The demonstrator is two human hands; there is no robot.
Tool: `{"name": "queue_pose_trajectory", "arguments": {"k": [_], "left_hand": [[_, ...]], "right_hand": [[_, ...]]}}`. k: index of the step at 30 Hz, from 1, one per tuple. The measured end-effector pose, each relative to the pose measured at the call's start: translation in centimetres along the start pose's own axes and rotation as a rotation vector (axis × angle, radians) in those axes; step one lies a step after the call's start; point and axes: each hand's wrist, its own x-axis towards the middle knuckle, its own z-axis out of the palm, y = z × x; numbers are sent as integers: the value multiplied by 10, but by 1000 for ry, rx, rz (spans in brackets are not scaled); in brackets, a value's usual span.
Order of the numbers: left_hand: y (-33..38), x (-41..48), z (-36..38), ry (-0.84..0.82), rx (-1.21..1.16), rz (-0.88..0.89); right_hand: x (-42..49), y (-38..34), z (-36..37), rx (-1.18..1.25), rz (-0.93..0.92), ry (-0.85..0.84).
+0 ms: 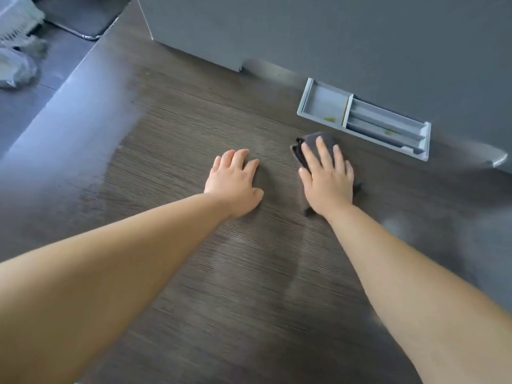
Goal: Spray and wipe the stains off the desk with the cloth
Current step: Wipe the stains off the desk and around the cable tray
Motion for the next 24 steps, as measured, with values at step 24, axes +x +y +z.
{"name": "queue_pose_trajectory", "arguments": {"k": [24], "left_hand": [[45,72,-14,87,-16,-119]], "right_hand": [[24,-10,-3,-12,0,26]]}}
